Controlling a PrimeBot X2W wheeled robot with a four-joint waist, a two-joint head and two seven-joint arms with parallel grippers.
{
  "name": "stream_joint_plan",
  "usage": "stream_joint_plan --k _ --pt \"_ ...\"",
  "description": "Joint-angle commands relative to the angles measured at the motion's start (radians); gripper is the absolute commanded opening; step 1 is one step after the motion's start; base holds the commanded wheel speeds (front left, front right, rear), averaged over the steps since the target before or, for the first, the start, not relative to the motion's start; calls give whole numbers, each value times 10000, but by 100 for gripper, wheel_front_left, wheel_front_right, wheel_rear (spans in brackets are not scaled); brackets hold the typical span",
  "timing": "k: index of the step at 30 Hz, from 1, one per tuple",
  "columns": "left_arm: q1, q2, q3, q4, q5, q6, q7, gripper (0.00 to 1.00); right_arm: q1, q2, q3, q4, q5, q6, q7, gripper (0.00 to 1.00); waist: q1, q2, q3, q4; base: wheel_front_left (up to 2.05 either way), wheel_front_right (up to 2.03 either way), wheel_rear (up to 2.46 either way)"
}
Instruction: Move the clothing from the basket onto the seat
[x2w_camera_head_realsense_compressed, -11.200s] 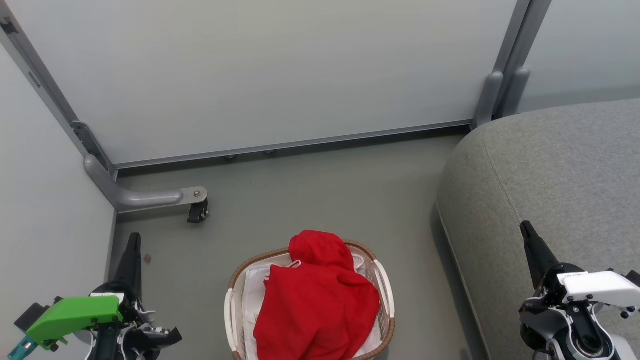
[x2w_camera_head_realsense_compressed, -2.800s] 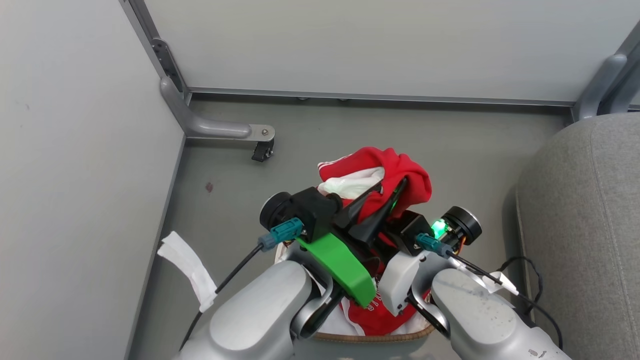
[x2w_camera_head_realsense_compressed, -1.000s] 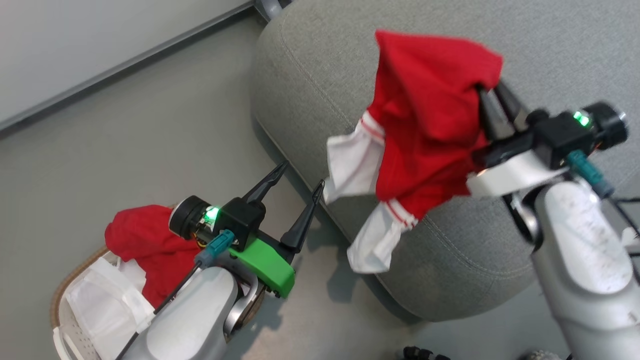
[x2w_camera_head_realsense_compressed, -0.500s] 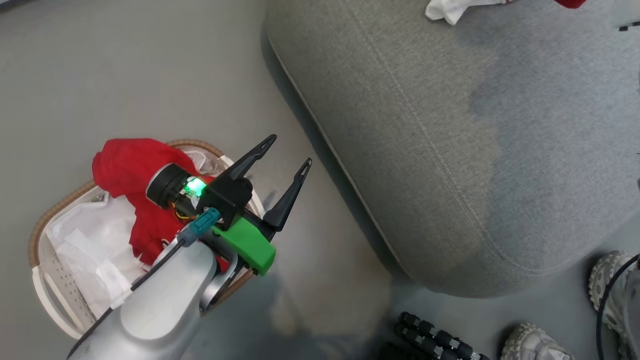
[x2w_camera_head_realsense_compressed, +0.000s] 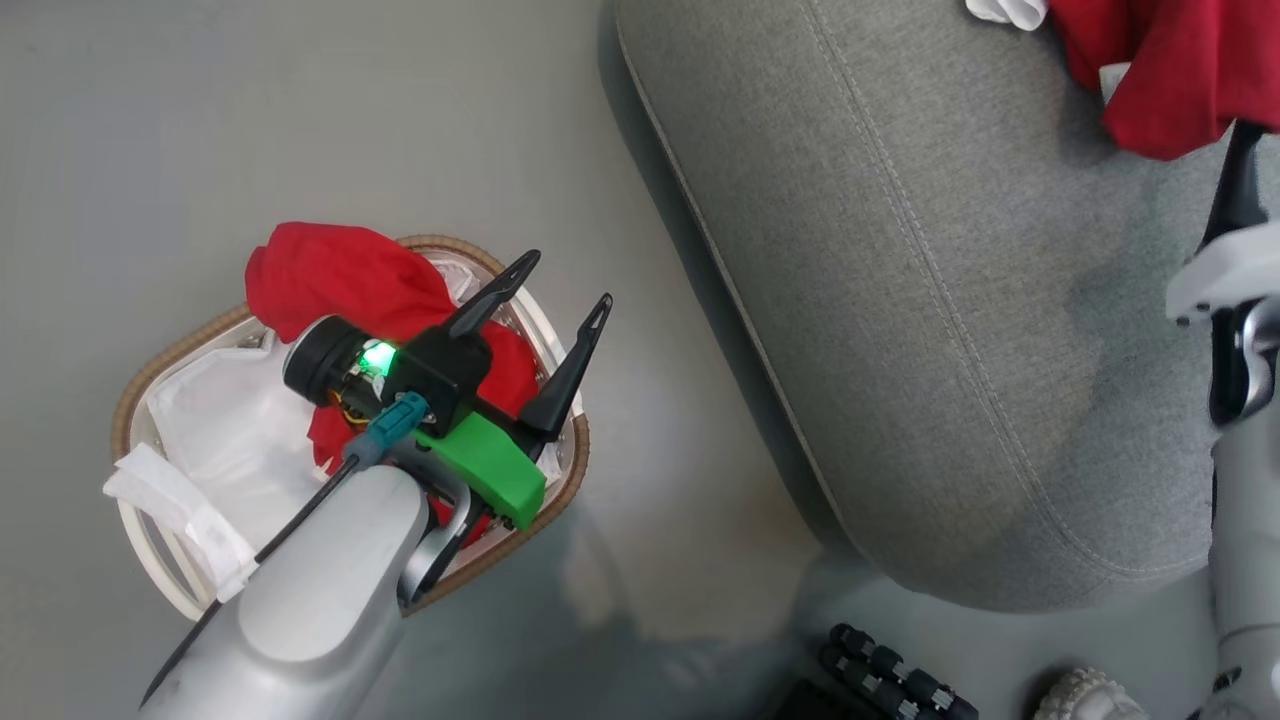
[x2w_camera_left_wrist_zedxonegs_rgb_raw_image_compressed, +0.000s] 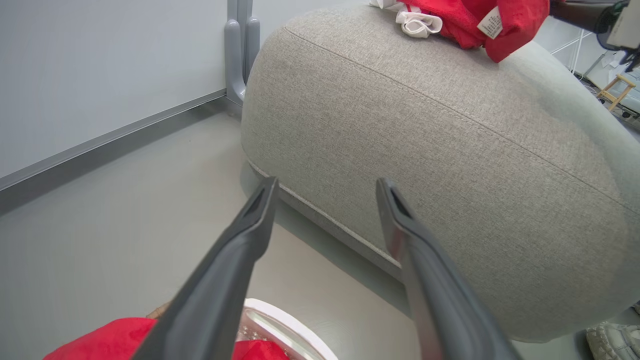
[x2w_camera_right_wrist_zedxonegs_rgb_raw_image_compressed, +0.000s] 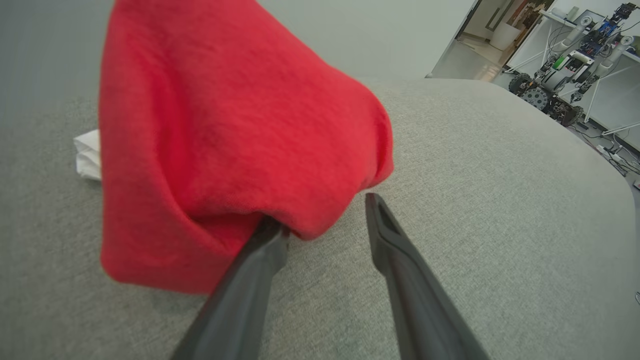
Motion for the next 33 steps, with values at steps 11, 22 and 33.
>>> stream_joint_plan --k 11,22,33 --pt "1573 -730 1737 396 140 34 5 100 2883 13 780 -1532 359 -14 -24 100 -1 -1 -1929 686 0 0 0" --pt "3112 -1441 4501 277 1129 218 5 100 3952 626 2343 -3198 1130 -14 -22 100 -1 -1 -3300 2087 0 0 0" --pt "4071 -2049 6758 271 1943 124 5 100 4064 861 3573 -3272 1368 -14 -24 100 -1 -1 -4082 3468 0 0 0"
